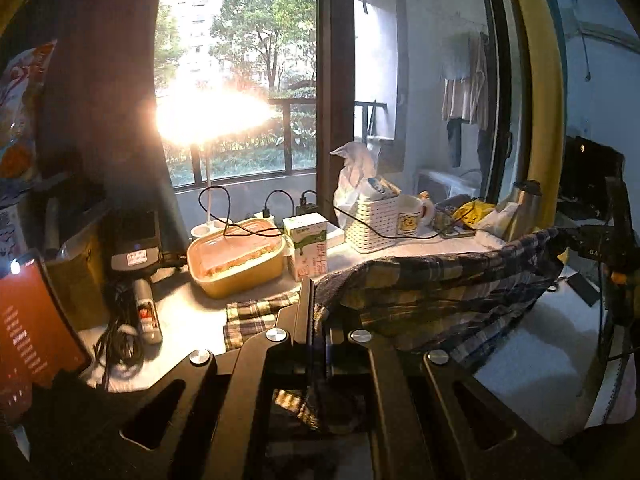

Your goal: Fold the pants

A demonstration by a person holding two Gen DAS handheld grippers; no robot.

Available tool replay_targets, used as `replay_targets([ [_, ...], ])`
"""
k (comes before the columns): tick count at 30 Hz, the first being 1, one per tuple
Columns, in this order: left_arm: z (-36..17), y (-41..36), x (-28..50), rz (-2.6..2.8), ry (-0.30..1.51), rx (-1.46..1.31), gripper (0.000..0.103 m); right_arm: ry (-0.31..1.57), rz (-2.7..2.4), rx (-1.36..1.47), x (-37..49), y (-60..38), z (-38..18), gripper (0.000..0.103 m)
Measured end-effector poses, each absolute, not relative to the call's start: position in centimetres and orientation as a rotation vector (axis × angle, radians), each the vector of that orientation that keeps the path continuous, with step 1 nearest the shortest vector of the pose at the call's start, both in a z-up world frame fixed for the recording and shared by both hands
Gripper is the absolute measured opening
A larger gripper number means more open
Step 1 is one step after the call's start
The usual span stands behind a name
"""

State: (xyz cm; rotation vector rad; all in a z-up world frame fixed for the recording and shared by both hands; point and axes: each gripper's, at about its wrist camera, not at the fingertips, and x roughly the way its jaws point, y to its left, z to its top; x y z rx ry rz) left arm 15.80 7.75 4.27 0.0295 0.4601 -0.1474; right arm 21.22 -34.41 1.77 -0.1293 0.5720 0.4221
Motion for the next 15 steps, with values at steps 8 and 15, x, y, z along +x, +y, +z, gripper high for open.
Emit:
replay_targets([
  [8,3.3,8.9,21.7,-0.155,0.515,0.048,0.003,0.61,0.422,-0.109,27.4,-33.0,0.6,0.021],
  [15,1.3,9.6,27.5,-0.179,0.587,0.071,0.003,0.668,0.407,-0.106,32.6,-31.9,-1.5,0.021],
])
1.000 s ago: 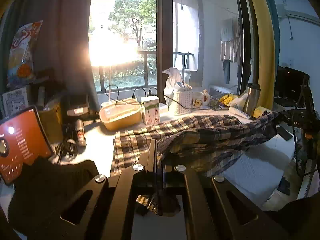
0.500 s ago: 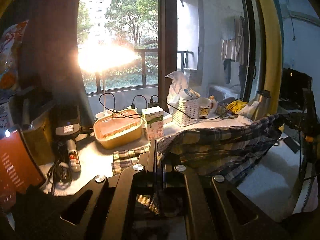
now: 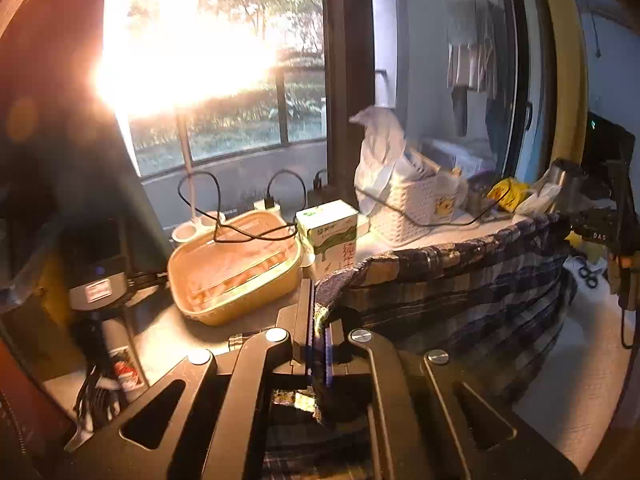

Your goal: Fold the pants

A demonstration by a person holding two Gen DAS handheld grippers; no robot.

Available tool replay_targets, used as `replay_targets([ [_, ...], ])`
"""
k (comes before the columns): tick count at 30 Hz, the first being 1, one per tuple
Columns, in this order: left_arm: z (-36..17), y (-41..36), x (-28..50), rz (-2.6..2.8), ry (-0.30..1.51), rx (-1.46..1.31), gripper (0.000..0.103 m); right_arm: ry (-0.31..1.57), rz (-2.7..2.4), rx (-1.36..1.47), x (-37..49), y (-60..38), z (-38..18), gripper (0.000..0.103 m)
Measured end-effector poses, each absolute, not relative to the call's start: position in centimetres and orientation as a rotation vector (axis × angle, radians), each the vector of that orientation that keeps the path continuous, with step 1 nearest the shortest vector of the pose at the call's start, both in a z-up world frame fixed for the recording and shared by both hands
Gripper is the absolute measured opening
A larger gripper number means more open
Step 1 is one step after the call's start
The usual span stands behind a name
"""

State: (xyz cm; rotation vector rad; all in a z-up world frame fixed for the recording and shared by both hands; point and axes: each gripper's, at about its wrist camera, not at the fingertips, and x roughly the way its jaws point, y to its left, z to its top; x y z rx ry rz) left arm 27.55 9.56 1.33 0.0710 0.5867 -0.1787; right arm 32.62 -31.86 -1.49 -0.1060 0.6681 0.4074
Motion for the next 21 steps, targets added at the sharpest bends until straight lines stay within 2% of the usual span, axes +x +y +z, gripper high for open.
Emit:
replay_targets([
  [10,-3.7,11.0,34.0,-0.202,0.757,0.05,0.004,0.753,0.391,-0.143,37.9,-30.0,-4.2,0.021],
  [13,-4.8,11.0,34.8,-0.176,0.787,0.076,0.009,0.772,0.384,-0.152,39.1,-29.7,-4.8,0.021],
  [14,-5.1,11.2,35.0,-0.167,0.796,0.072,0.017,0.776,0.377,-0.153,39.5,-29.6,-5.0,0.021],
  [15,-5.3,11.5,35.2,-0.153,0.802,0.067,0.034,0.778,0.367,-0.153,39.8,-29.5,-5.2,0.021],
  [17,-5.4,12.3,35.1,-0.119,0.795,0.062,0.045,0.786,0.353,-0.142,40.4,-29.4,-5.4,0.023],
  [19,-5.3,12.9,34.9,-0.105,0.793,0.055,0.051,0.798,0.346,-0.136,41.0,-29.4,-5.7,0.029],
  [21,-5.3,13.3,34.3,-0.084,0.795,0.063,0.06,0.801,0.331,-0.131,41.3,-29.5,-5.7,0.041],
])
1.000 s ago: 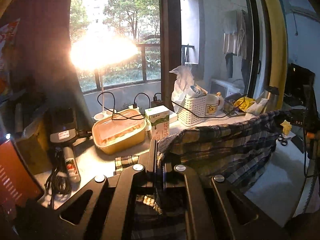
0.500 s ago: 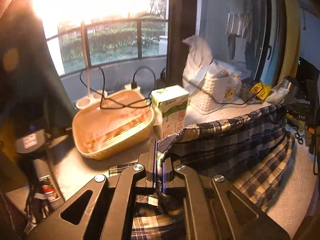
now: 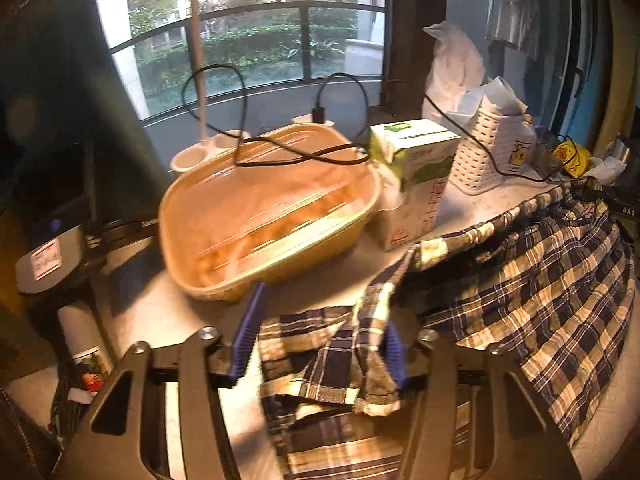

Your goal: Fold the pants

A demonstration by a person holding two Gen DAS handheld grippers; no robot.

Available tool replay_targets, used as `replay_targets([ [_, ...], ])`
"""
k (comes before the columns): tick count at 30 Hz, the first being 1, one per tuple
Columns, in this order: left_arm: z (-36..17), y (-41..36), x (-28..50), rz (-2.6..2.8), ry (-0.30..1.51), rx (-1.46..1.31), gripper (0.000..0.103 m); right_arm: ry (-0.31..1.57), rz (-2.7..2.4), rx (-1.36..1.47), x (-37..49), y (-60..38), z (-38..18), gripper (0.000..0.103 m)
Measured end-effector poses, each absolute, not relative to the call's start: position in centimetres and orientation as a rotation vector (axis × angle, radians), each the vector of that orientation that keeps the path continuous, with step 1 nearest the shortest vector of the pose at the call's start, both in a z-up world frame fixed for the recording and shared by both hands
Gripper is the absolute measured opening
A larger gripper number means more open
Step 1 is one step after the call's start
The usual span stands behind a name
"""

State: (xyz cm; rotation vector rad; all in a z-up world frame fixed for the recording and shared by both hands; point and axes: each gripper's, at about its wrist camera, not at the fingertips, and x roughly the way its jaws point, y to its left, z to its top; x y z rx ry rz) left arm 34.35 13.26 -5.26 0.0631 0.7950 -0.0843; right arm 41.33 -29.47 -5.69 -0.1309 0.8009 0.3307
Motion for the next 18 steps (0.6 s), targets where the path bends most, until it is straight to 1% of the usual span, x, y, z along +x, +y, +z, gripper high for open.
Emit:
replay_targets([
  [1,-5.3,13.4,34.1,-0.073,0.794,0.068,0.06,0.798,0.327,-0.124,41.4,-29.6,-5.6,0.044],
  [2,-5.2,13.6,33.7,-0.062,0.795,0.073,0.06,0.788,0.322,-0.117,41.4,-29.7,-5.4,0.054],
  [3,-5.2,13.9,33.4,-0.051,0.796,0.076,0.06,0.774,0.318,-0.109,41.3,-29.8,-5.1,0.067],
  [4,-5.2,14.1,33.2,-0.038,0.795,0.08,0.06,0.758,0.317,-0.101,41.2,-30.0,-4.7,0.072],
  [5,-5.1,14.5,33.0,-0.025,0.791,0.082,0.06,0.745,0.314,-0.095,41.0,-30.1,-4.3,0.074],
  [9,-4.1,15.5,33.4,0.026,0.777,0.075,0.06,0.724,0.307,-0.1,40.0,-30.7,-3.3,0.074],
  [13,-2.7,15.8,32.0,0.02,0.746,0.027,0.061,0.719,0.292,-0.071,38.3,-32.1,-2.9,0.074],
  [18,-3.8,14.6,30.1,0.008,0.783,0.029,0.062,0.735,0.264,-0.008,35.0,-34.3,-3.6,0.074],
])
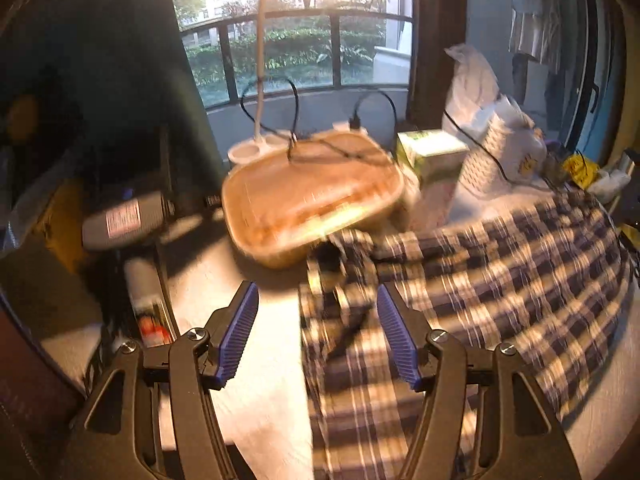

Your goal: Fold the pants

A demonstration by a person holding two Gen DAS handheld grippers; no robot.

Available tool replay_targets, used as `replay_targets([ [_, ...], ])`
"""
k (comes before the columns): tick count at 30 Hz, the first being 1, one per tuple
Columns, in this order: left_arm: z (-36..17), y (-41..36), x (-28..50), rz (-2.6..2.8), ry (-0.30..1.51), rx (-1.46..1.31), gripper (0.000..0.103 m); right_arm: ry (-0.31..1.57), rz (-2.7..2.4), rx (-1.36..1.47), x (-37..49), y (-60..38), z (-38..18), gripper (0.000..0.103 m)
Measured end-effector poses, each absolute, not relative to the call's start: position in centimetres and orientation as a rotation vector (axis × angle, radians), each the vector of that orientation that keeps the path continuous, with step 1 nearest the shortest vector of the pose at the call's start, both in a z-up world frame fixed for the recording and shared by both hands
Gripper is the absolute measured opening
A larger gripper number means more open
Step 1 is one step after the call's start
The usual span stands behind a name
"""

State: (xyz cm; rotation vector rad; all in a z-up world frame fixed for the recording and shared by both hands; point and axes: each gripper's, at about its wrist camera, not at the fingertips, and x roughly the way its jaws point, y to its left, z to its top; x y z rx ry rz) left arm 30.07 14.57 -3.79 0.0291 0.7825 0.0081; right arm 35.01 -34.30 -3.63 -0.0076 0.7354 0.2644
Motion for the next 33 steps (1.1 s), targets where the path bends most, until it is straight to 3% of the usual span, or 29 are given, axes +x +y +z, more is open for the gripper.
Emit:
replay_targets([
  [10,-5.9,14.6,23.3,0.004,0.811,-0.078,0.062,0.809,0.249,0.046,29.7,-36.7,-6.5,0.074],
  [15,-7.0,14.6,20.7,-0.008,0.817,-0.126,0.07,0.825,0.289,0.08,27.8,-36.8,-7.3,0.074],
  [28,-10.0,12.9,18.7,-0.032,0.906,-0.178,0.07,0.908,0.451,0.153,29.1,-33.4,-10.1,0.074],
  [29,-10.3,12.8,18.7,-0.034,0.921,-0.188,0.07,0.902,0.452,0.138,29.1,-33.3,-10.0,0.068],
  [30,-10.4,12.8,18.6,-0.031,0.921,-0.193,0.065,0.901,0.439,0.107,29.2,-33.1,-9.9,0.04],
  [31,-10.3,12.7,18.4,-0.031,0.915,-0.19,0.059,0.899,0.433,0.067,29.3,-32.9,-9.8,0.027],
  [33,-10.0,12.2,18.3,-0.04,0.923,-0.179,0.037,0.896,0.452,0.026,29.4,-32.8,-9.5,0.027],
])
